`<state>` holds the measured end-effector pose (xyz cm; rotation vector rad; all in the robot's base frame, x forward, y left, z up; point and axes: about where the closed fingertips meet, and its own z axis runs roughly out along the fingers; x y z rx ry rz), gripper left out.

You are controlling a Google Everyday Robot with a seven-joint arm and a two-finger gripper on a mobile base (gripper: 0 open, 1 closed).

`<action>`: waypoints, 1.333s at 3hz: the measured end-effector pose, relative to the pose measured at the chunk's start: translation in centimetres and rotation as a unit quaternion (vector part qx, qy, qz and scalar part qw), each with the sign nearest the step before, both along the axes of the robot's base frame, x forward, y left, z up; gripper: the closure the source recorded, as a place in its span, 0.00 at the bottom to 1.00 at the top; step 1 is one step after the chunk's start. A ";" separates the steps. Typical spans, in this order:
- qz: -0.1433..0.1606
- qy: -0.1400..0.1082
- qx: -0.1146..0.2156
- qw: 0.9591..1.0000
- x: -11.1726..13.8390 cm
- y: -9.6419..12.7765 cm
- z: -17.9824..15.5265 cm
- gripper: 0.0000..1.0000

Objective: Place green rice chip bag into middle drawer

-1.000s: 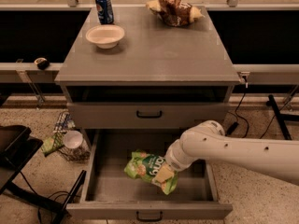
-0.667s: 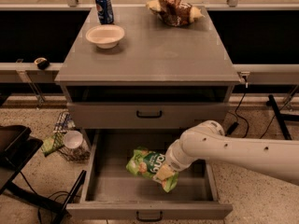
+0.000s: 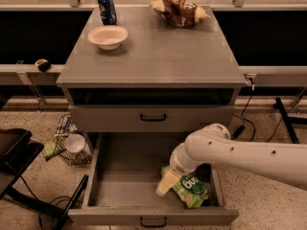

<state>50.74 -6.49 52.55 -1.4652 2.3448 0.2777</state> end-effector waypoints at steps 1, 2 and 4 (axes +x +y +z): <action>0.000 0.000 0.000 1.000 0.0 0.0 0.0 0.00; 0.021 0.006 0.004 1.000 -0.2 0.4 1.2 0.00; 0.115 -0.005 -0.003 0.993 -1.1 -1.3 15.7 0.00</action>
Offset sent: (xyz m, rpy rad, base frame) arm -0.0081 0.0141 0.0551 0.0341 0.0528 0.1924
